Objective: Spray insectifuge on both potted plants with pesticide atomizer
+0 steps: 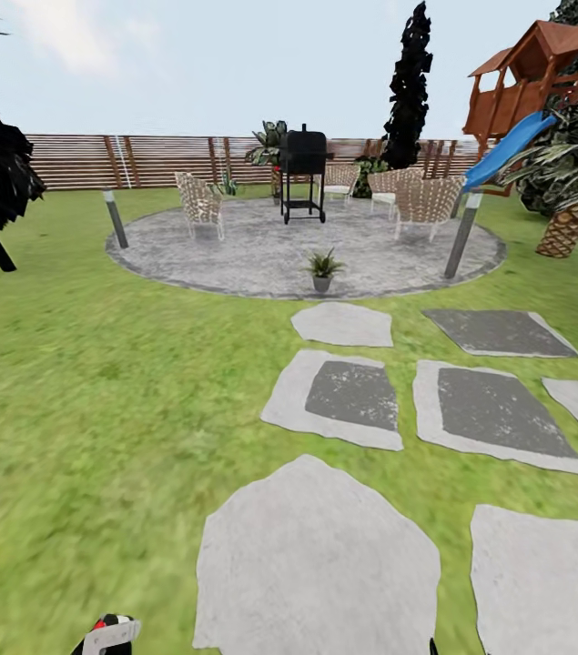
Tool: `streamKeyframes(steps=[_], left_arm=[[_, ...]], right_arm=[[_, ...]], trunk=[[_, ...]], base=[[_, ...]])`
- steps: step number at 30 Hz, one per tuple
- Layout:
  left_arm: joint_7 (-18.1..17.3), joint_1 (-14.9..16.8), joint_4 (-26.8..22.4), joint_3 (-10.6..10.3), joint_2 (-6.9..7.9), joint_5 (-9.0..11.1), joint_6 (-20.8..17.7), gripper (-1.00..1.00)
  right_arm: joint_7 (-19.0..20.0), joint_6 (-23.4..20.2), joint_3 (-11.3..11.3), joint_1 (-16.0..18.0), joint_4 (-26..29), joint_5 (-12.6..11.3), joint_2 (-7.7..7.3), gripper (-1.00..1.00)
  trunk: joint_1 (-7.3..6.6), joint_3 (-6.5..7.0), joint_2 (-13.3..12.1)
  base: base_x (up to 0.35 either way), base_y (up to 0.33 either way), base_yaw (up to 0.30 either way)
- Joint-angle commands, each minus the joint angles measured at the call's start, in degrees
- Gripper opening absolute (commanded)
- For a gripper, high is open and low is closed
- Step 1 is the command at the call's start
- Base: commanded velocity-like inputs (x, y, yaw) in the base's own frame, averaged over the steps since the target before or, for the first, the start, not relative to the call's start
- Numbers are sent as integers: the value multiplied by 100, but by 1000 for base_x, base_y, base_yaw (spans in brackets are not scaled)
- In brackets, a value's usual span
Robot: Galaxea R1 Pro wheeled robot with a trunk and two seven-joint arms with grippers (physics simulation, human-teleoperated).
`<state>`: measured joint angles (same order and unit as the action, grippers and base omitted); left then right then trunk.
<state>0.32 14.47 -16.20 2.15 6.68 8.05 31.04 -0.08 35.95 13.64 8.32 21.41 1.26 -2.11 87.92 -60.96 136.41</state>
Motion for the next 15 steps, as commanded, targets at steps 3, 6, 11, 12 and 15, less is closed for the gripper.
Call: streamKeyframes(steps=[3, 6, 11, 12, 15], left_arm=[[3, 3, 3, -4, 0, 22, 16, -100], [3, 3, 3, -4, 0, 22, 16, -100], [3, 3, 3, -4, 0, 22, 14, -100], [3, 3, 3, -4, 0, 22, 14, -100], [3, 3, 3, -4, 0, 22, 11, -100]], right_arm=[[-1, 18, 16, 3, -5, 15, 6, 100], [-1, 18, 16, 4, -5, 15, 2, 100], [-1, 18, 16, 4, -5, 15, 3, 100], [-1, 18, 16, 3, -5, 15, 3, 100], [-1, 18, 16, 6, -5, 15, 4, 100]], trunk=[[2, -5, 2], [2, -5, 2], [2, -5, 2], [2, -5, 2], [2, -5, 2]], base=[[337, 0, 0], [337, 0, 0], [337, 0, 0], [337, 0, 0], [337, 0, 0]])
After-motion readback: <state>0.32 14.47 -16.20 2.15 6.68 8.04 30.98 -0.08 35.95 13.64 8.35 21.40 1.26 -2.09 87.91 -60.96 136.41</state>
